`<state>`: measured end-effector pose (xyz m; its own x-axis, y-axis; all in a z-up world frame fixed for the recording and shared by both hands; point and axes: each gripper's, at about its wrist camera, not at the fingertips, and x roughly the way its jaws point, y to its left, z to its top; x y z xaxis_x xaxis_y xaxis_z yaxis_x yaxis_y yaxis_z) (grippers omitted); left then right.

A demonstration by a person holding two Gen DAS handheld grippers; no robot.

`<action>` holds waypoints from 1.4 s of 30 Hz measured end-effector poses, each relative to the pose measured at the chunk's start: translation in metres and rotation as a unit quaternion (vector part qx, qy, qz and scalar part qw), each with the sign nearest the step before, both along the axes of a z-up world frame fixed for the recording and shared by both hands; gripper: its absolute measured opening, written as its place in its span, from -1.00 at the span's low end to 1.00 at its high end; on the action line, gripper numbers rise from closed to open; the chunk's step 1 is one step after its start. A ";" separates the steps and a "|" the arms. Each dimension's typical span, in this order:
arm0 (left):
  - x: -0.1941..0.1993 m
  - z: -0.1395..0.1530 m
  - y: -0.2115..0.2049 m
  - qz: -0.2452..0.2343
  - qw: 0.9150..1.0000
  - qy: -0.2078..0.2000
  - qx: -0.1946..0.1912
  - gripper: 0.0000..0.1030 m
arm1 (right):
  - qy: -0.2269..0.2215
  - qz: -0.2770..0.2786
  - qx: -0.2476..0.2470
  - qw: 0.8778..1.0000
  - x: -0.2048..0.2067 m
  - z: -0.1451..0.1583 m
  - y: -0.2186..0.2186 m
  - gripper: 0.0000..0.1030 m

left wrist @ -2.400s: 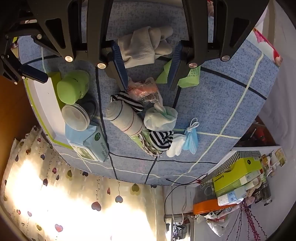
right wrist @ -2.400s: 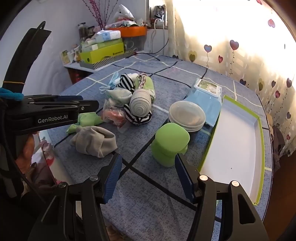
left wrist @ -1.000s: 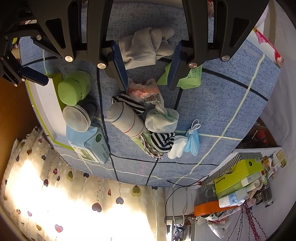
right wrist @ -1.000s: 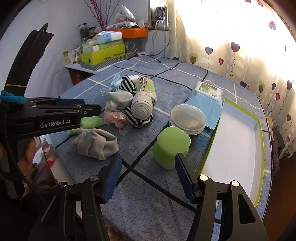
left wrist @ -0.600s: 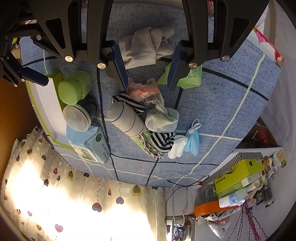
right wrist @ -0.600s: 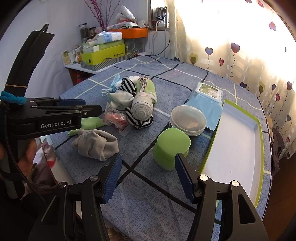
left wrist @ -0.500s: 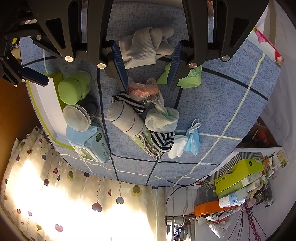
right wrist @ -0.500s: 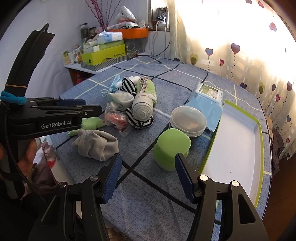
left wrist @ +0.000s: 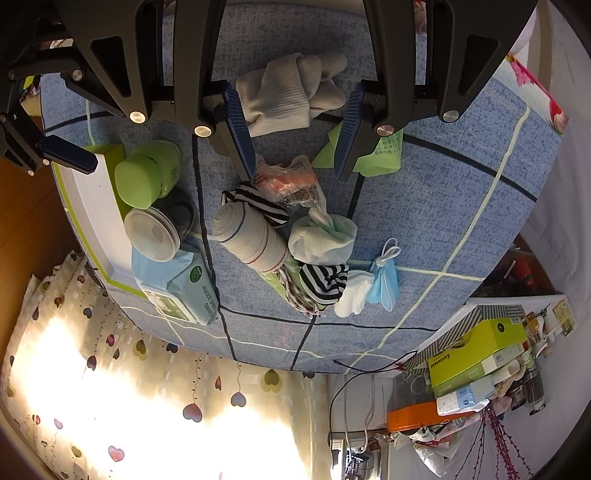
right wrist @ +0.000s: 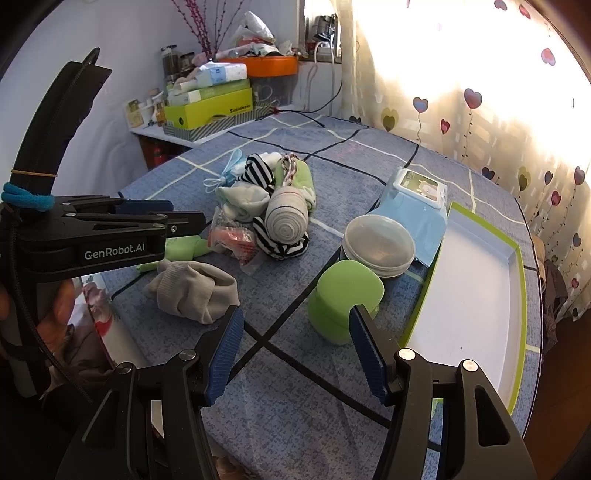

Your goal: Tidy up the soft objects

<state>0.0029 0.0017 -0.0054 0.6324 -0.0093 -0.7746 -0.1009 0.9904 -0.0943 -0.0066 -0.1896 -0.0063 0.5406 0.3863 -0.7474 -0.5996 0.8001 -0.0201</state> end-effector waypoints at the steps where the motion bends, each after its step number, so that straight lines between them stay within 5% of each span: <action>1: 0.000 0.000 0.000 0.000 1.000 0.000 0.000 -0.11 | 0.000 0.000 0.000 1.000 0.000 0.000 0.000 0.16; 25: 0.007 -0.008 0.018 0.007 1.000 0.004 -0.015 -0.11 | -0.004 0.018 -0.005 1.000 0.014 0.002 0.022 0.16; 35: 0.008 -0.014 0.050 0.016 0.996 -0.008 -0.089 -0.11 | -0.007 0.032 -0.005 0.999 0.027 0.003 0.041 0.16; 42: 0.012 -0.018 0.069 0.021 0.994 -0.015 -0.104 -0.11 | -0.002 0.041 -0.001 0.999 0.040 0.003 0.056 0.16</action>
